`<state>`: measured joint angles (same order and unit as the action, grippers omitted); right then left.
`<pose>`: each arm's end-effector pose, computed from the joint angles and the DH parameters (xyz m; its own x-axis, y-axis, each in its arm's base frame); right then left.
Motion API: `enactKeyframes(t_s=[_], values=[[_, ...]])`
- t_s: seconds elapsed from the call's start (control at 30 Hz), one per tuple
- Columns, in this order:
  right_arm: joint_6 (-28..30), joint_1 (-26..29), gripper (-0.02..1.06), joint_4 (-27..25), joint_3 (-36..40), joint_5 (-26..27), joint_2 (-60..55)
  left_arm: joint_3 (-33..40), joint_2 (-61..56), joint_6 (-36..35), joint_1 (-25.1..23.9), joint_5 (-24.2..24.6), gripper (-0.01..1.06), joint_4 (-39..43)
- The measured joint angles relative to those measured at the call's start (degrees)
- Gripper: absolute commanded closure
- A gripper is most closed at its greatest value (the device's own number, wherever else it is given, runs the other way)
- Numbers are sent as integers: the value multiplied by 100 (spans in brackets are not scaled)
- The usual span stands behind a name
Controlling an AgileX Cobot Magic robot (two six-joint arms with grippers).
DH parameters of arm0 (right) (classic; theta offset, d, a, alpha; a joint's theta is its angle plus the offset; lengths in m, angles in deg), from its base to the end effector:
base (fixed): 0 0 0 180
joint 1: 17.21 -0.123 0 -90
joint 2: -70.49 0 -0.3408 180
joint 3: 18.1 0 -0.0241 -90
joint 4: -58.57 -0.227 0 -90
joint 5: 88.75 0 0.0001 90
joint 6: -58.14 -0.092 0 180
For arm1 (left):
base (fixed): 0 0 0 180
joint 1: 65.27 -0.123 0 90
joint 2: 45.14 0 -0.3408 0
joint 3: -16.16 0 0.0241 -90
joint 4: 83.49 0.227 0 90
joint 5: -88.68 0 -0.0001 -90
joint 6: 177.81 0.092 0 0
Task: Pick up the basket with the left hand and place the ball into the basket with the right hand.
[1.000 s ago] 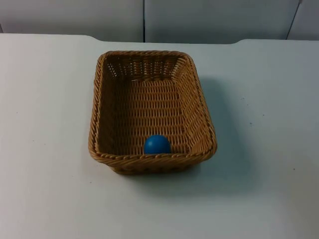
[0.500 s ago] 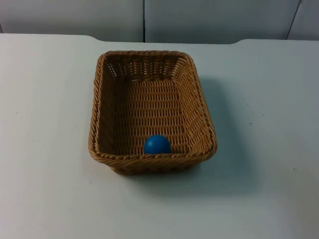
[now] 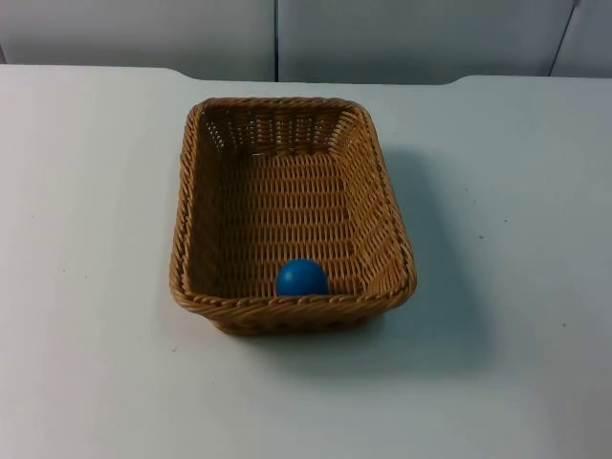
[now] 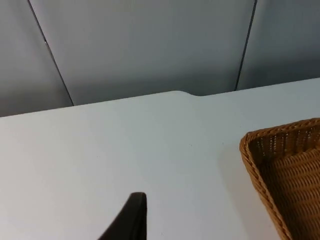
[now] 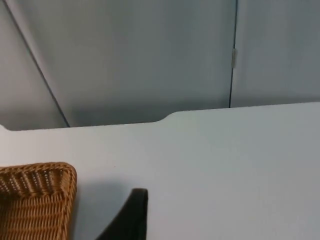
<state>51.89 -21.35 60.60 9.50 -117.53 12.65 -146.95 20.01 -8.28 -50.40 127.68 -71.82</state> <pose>0.1266 0.0076 0.4158 -0.4121 0.0483 -0.9099 -0.0246 0.9976 0.0641 0.1546 -0.0289 0.4412 -0.4933 0.1068 -0.8633 0.1369 0.9896 0.0442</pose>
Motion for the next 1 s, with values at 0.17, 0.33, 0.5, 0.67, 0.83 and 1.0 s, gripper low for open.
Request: enactKeyframes(t_s=[0.17, 0.33, 0.5, 0.67, 0.83, 1.0], values=[[0, -393, 0, 280, 0, -771, 489, 1101, -1242, -227, 0, -277, 0, 42], [-199, -476, 0, 424, 0, -1535, 1510, 1519, -2229, -189, 38, 20, 0, 177], [-164, -476, 0, 506, 0, -2165, 2362, 1829, -3049, 520, 396, 432, 0, 18], [18, -476, 0, 255, 0, -2860, 2963, 1909, -3645, 636, 740, 825, 0, -352], [332, -476, 0, 72, 397, -3037, 3637, 2234, -4086, 872, 777, 997, 0, -717], [442, -476, 0, -172, 1266, -3140, 4552, 2668, -4578, 1047, 777, 1224, 0, -1088]])
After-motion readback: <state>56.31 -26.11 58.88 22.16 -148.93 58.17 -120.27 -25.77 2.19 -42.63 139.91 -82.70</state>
